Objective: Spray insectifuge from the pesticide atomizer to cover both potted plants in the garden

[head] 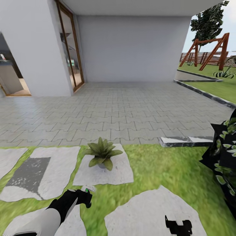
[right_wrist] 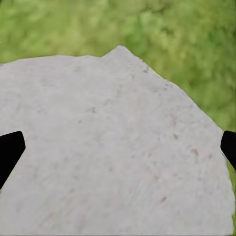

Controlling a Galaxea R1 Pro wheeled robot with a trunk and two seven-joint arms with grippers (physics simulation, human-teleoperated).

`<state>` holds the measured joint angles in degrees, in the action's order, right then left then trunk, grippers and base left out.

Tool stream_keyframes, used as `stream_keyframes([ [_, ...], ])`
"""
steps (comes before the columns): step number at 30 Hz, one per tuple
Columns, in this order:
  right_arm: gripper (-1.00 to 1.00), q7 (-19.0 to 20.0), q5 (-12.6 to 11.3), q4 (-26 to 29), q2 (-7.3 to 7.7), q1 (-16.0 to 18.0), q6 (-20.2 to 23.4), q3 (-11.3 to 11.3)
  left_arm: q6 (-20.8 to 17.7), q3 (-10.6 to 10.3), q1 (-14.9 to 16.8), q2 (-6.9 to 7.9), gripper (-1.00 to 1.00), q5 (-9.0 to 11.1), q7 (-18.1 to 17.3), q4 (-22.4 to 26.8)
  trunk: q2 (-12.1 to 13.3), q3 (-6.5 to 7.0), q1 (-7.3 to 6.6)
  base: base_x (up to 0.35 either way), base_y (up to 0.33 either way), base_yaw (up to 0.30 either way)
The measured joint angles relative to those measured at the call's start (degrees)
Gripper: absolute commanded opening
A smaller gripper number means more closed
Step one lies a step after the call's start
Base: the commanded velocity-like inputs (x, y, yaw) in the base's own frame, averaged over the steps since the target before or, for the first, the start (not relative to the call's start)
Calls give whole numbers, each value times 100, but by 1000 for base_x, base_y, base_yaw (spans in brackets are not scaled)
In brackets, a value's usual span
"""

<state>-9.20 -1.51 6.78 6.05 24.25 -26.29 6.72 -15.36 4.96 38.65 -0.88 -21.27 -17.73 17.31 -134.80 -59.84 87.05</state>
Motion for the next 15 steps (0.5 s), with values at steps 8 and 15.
stream_keyframes([
  [8,100,-4,0,2,1,-2,0,0,1,-2,1,-7,-100,-1,1,-6,0,0,0,242,-190,91],
  [15,100,-3,0,2,9,-2,2,0,-3721,-1106,87,-35,-100,-4,-681,2323,0,0,3,67,-49,1],
])
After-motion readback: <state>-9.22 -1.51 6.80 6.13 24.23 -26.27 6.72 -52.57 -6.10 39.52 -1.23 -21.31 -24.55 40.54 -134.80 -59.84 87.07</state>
